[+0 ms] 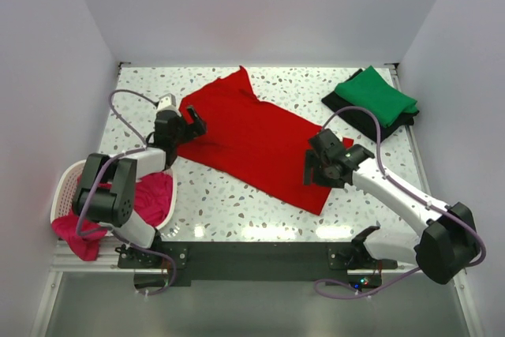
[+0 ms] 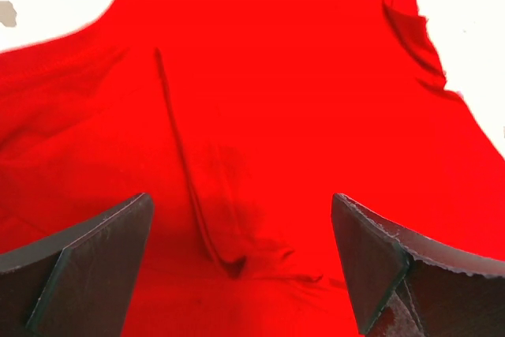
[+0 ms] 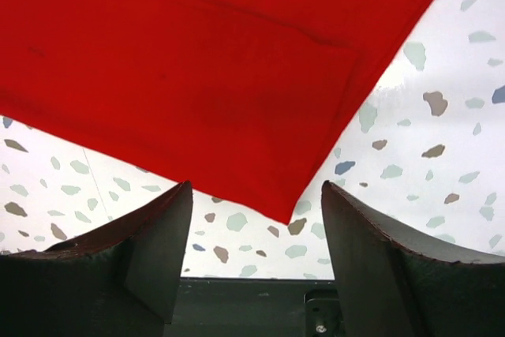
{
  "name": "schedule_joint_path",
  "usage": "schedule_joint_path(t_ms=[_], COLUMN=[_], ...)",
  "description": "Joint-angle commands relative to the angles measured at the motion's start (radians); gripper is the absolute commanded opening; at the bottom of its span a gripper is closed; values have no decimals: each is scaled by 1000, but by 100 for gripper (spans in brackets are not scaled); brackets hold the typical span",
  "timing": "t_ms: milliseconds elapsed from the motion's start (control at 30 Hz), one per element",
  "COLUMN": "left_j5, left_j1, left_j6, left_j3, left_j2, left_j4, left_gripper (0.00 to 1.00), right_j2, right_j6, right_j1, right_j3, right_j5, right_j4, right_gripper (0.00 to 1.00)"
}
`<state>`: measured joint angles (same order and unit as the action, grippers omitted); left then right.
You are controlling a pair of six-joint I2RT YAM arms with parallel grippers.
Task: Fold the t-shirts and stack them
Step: Fold the tshirt
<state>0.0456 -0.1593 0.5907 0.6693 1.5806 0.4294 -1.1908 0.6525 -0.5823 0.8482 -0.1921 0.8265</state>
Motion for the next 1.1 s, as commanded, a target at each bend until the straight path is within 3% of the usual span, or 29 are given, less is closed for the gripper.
schedule_joint_path(t_ms=[0,300,1067], left_j5=[-41,-133,-179], left_j1=[3,3,-5], left_j6=[-3,15,44], left_j3=[24,65,98], left_j2=[47,157,197], left_j4=[31,91,131], left_gripper=[100,100,99], right_j2=[-39,-72,-95], right_j6=[-48,-63,-82], right_j1=[-4,-4,-4], right_j3=[46,35,41], right_j5=[-37,-17,-15], right_j4=[-18,-73,-90], right_gripper=[70,71,72])
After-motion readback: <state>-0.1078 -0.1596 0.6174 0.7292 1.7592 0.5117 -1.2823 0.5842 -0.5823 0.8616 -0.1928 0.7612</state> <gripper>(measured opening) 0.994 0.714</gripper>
